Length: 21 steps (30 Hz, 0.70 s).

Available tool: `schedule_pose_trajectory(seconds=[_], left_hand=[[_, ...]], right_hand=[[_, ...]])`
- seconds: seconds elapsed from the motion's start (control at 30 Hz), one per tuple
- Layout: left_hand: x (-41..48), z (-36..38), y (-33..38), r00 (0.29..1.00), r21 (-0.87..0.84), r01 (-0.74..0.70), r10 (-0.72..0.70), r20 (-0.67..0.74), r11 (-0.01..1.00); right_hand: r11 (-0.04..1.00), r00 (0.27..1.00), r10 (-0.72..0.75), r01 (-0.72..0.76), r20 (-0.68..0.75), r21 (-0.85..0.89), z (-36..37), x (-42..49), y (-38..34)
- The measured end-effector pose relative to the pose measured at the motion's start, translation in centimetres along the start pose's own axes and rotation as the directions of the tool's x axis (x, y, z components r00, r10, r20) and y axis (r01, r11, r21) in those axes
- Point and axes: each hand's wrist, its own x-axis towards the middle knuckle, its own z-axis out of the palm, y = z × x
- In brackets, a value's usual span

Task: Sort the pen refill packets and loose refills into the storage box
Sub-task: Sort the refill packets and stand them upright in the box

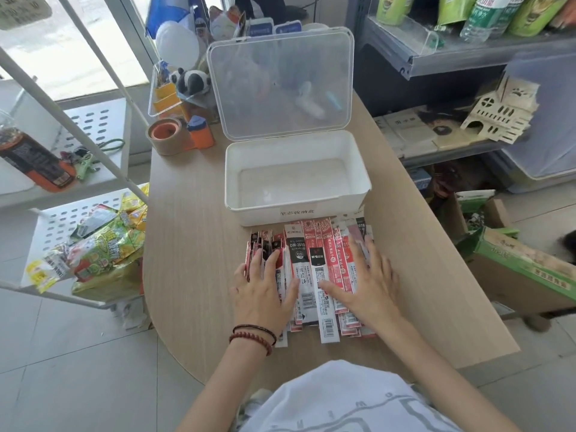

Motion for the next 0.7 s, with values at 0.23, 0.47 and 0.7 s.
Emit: schedule_pose_trajectory(seconds=[0.23,0.47,0.7], left_hand=[[0.1,0.1,0.8,0.996,-0.001,-0.052,0.052,0.07,0.999],[0.0,-1.3,0.0,0.994,-0.171,0.11,-0.108,0.018,0.979],[-0.5,-2.9,-1.0,0.934,-0.078,0.354,-0.347,0.085,0.932]], right_hand=[[0.996,1.0,0.023,-0.024,-0.015,-0.086,0.1,0.6,-0.3],[0.998,0.999,0.012,-0.015,-0.048,-0.063,-1.3,0.4,-0.5],[0.967,0.971,-0.236,0.231,-0.039,-0.105,-1.5,1.1,-2.2]])
